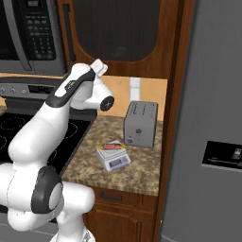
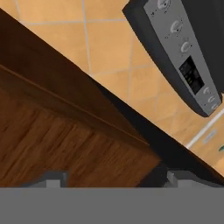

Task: Pick the bar and place it on the digital scale for weighing, and close the cabinet.

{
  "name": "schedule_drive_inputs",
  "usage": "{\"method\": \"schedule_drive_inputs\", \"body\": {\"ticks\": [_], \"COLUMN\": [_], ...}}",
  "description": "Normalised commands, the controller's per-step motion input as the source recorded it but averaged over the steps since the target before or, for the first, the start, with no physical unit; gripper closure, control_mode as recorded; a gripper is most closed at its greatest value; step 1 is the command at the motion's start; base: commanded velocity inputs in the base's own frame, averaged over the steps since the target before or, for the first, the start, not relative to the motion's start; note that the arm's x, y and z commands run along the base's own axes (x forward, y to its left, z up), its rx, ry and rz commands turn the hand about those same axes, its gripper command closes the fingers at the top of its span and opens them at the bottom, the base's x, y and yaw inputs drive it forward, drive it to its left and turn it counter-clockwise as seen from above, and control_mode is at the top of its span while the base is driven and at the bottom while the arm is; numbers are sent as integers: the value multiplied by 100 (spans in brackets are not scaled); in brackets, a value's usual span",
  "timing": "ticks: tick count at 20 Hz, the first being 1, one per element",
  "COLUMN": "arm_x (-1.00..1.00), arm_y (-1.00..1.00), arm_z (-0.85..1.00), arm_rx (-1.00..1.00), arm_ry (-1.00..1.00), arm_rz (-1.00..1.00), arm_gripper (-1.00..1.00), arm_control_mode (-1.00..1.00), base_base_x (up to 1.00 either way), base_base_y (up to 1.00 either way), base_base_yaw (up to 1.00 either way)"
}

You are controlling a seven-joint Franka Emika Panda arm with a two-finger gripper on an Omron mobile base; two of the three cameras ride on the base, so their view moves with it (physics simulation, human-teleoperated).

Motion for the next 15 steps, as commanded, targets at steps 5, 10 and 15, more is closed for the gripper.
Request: {"method": "schedule_drive_inputs", "body": {"ticks": [5,10,15], "arm_x": [79,45,-3], "arm_y": [2,0,0], "arm_z": [7,3,24], "arm_rx": [0,0,0], "arm_ry": [0,-1,-3], "arm_rz": [-1,-3,-1], "arm_gripper": [-100,-100,-100], "arm_control_mode": [-100,-100,-100], "base_base_x": [0,0,0], "base_base_y": [0,0,0], "base_base_yaw": [0,0,0]}}
